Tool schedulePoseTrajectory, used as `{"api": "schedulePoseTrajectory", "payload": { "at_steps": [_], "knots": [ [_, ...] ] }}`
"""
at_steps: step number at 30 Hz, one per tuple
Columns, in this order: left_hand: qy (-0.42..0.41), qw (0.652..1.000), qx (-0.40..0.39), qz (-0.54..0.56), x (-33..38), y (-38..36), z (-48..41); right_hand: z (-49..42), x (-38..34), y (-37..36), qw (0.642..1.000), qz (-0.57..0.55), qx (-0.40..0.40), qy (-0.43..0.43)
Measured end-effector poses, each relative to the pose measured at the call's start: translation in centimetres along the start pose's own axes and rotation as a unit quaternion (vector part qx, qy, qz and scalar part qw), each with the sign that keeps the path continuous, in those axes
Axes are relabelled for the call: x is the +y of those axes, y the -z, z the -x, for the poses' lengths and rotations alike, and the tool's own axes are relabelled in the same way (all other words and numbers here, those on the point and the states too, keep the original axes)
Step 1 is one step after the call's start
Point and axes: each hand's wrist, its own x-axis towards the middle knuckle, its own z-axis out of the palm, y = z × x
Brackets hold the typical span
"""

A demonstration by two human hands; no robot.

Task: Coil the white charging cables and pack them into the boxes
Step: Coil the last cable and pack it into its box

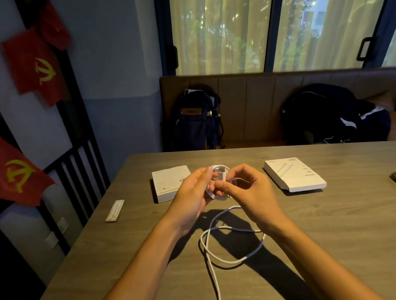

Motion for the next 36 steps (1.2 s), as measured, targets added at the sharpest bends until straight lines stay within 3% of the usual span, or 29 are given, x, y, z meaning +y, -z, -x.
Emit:
{"api": "schedulePoseTrajectory", "payload": {
  "at_steps": [3,8,13,19,22,25,28,36],
  "knots": [
    [-0.021,0.989,0.020,-0.143,-0.4,0.0,-0.2,-0.2,0.5,0.2,0.997,0.075,-0.003,0.015],
    [-0.068,0.969,0.052,-0.232,-0.9,-0.4,-0.1,-0.2,0.9,0.4,0.985,0.168,-0.009,0.028],
    [-0.145,0.930,0.067,-0.331,-1.8,-0.4,-0.5,-0.5,0.2,0.7,0.991,0.120,-0.040,-0.054],
    [-0.197,0.893,0.033,-0.403,-2.4,-0.8,-0.1,-1.9,0.2,1.6,0.968,0.112,-0.163,-0.155],
    [-0.200,0.901,0.032,-0.383,-2.3,-1.0,0.0,-2.5,-0.3,1.9,0.965,0.085,-0.186,-0.162],
    [-0.187,0.926,0.041,-0.325,-1.9,-1.1,-0.1,-2.5,-0.4,1.4,0.979,0.054,-0.141,-0.137],
    [-0.137,0.947,0.064,-0.282,-1.6,-0.9,0.0,-1.9,0.1,0.7,0.988,0.044,-0.125,-0.081],
    [-0.020,0.986,0.117,-0.113,-1.0,0.1,-0.6,-0.5,1.5,1.6,0.983,0.034,-0.168,-0.072]
  ]
}}
